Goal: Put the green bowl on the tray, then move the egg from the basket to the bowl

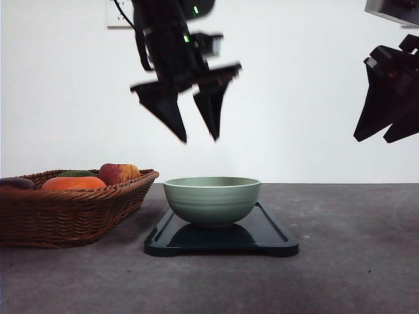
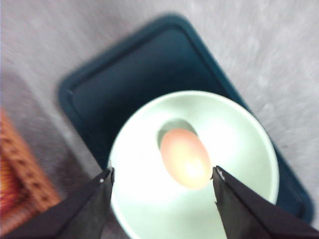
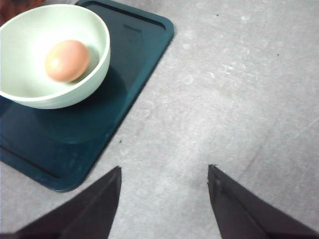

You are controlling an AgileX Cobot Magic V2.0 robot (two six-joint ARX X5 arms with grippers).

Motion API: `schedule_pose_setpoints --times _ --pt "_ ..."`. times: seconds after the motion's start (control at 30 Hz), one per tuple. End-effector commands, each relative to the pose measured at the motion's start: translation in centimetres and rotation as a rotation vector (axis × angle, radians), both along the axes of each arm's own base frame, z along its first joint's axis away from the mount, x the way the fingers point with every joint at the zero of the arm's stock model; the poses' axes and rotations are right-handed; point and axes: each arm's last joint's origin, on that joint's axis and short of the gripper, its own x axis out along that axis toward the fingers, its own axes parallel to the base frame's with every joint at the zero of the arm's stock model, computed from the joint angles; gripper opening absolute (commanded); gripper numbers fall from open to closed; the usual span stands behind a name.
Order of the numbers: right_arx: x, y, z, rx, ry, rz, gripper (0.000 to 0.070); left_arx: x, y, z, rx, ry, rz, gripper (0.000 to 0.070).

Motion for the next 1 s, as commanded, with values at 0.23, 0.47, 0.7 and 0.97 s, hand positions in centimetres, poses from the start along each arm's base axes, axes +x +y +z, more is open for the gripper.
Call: schedule_pose_setpoints --times 0.23,0.47,0.7,0.97 --pt "0.1 0.2 0.1 0.02 0.003 0.013 0.0342 -5.0 4.4 1.9 -0.1 -0.113 0.003 0.039" --pt "0.1 0.2 0.1 0.02 0.004 0.014 0.0342 -9.0 9.7 1.1 -0.157 -0.209 0.076 0.039" --pt "0.1 0.2 0.1 0.02 0.003 0.015 0.0342 -12.6 14.9 -0.3 -0.167 -0.254 0.188 0.039" --pt "0.1 0.2 0.1 0.016 0.001 0.018 0.0342 -15.8 18.5 -2.5 -0.172 -0.275 0.286 0.0388"
